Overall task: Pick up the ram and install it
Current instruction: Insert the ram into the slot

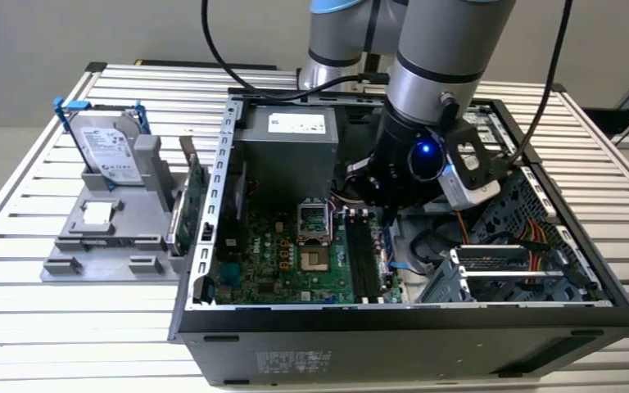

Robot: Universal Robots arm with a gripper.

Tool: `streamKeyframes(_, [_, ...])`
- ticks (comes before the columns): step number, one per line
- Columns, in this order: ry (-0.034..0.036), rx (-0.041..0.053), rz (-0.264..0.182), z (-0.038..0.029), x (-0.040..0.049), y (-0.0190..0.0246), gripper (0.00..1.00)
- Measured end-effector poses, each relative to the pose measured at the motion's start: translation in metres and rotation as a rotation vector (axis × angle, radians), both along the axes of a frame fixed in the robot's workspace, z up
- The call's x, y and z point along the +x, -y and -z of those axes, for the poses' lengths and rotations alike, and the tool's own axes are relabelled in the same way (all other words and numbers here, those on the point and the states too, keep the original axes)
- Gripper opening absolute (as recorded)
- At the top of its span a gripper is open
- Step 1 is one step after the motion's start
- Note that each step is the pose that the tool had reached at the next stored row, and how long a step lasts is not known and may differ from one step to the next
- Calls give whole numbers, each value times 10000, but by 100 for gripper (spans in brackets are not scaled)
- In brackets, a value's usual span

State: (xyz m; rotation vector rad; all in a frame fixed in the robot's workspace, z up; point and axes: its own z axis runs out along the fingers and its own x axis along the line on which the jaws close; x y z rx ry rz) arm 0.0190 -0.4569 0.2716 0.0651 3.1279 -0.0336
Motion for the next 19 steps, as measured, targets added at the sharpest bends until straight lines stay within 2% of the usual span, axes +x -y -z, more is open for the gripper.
streamKeyframes(19, [0,-8,-245,179,0,13,0])
